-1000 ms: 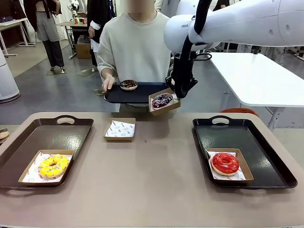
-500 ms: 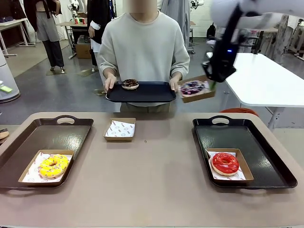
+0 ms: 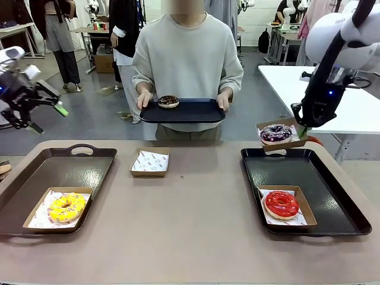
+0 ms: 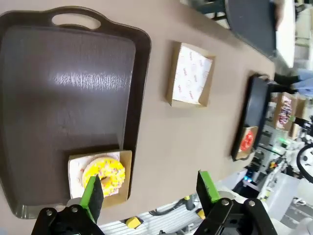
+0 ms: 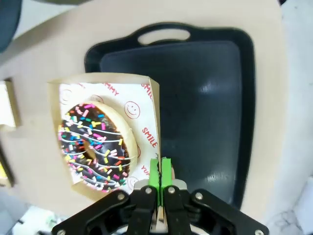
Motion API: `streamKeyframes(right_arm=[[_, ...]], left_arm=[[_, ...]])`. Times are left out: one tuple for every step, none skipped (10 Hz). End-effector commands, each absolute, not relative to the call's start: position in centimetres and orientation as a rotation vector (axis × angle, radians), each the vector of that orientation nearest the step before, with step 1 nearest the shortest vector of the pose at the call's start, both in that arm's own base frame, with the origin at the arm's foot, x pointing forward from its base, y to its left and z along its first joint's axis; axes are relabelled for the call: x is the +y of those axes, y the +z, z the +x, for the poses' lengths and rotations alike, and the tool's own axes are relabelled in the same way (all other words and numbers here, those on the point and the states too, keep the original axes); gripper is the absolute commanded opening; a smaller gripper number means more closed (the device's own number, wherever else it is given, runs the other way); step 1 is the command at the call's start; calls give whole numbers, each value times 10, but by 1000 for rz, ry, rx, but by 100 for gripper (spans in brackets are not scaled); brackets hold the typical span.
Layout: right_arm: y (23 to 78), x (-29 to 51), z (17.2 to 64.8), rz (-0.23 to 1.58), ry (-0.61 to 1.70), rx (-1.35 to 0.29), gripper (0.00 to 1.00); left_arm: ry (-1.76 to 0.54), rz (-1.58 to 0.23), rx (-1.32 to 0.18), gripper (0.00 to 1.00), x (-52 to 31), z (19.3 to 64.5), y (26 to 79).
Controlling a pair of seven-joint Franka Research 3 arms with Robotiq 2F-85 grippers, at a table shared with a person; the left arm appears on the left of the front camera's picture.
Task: Individually package the donuts and arrange them on the tray.
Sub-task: Place the picked Paper togo box on the Handle tray while simultaneously picking up another Paper togo box from the table with the other hand.
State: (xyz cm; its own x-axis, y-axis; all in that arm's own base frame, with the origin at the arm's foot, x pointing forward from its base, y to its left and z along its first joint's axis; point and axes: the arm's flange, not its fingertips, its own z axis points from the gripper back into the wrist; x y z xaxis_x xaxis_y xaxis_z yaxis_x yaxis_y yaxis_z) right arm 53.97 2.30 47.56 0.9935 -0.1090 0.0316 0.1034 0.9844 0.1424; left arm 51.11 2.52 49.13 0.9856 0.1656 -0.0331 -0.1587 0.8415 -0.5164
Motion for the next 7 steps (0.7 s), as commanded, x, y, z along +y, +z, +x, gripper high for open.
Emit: streamKeyframes(right_arm=[[470, 22, 536, 136, -136, -38, 1], [464, 20, 540, 129, -146, -25, 1], [456, 19, 546, 136, -160, -16, 1], [446, 18, 551, 141, -163, -3, 1], [438, 16, 554, 155, -171, 3, 1], [454, 19, 542, 138, -134, -2, 1], [454, 19, 542, 138, -134, -2, 1]], left_arm=[[177, -378, 9, 100, -8, 535, 477], [174, -335, 18, 100, -26, 546, 466], [172, -287, 14, 100, -44, 557, 452], [168, -241, 13, 100, -62, 568, 435], [162, -203, 3, 100, -78, 577, 422], [145, -173, -2, 100, -95, 579, 414], [107, -160, -7, 100, -113, 578, 410]])
